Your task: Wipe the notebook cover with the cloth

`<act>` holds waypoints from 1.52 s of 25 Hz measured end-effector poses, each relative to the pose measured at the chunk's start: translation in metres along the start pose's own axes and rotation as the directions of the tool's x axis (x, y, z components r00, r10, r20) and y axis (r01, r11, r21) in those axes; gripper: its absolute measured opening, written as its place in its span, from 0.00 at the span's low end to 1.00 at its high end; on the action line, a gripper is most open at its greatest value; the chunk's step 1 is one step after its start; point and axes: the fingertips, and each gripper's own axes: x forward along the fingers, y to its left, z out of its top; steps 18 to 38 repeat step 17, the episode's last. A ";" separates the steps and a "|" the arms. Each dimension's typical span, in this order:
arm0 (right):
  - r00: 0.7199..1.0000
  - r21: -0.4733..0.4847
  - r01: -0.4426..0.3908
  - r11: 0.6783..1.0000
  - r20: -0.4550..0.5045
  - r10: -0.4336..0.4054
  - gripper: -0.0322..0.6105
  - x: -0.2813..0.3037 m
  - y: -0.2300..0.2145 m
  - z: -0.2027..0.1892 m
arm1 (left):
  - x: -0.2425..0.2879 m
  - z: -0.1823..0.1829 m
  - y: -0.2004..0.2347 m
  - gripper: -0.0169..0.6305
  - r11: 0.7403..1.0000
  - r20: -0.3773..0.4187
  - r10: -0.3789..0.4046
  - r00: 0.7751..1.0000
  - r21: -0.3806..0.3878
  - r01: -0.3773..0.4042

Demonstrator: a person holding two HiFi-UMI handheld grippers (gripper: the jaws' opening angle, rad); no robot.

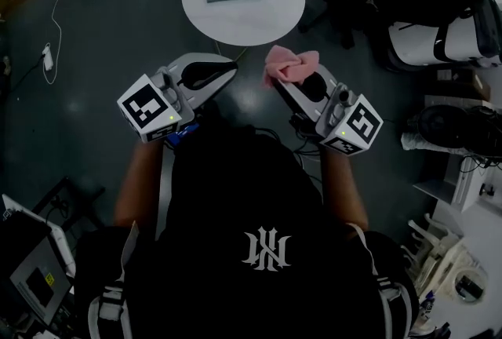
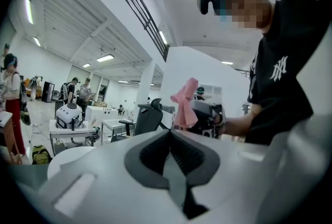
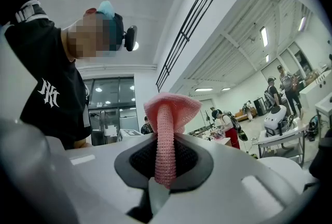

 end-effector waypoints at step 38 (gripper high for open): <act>0.999 0.020 -0.053 0.998 -0.003 0.053 0.09 -0.064 0.041 -0.014 | 0.025 -0.028 -0.067 0.03 1.000 -0.028 0.031 0.999 -0.005 -0.031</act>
